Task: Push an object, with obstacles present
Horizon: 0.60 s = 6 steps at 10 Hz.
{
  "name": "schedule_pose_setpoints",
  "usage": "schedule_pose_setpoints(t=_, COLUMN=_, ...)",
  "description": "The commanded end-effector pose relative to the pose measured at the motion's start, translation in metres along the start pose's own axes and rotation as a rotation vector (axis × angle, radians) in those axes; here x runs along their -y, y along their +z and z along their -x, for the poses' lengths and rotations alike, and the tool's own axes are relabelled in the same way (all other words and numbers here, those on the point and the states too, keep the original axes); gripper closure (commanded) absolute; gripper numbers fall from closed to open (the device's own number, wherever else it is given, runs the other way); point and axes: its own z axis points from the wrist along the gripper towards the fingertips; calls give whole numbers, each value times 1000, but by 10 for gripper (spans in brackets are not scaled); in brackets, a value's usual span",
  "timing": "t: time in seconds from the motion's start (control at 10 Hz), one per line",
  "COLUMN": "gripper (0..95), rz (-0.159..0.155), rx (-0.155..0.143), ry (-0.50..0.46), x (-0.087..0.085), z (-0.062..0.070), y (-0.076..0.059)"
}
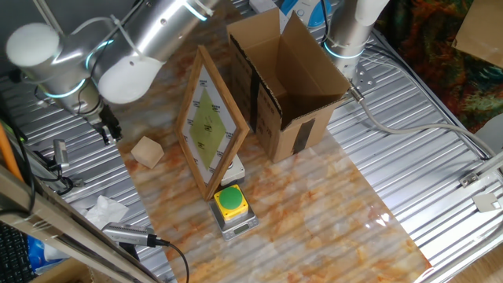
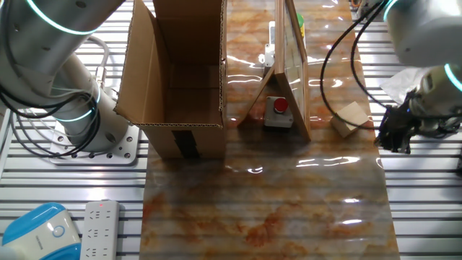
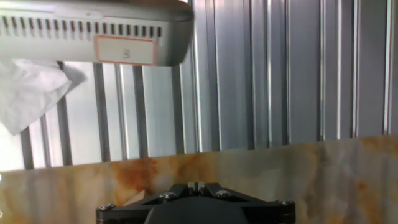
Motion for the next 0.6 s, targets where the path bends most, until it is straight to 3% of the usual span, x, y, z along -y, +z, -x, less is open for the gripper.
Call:
schedule_pose_setpoints(t=0.1, gripper=950, rz=15, rx=-6, ry=-19, x=-1, z=3, y=2)
schedule_pose_setpoints(t=0.6, gripper=950, rz=47, rx=-19, ry=-39, x=-4, z=4, y=10)
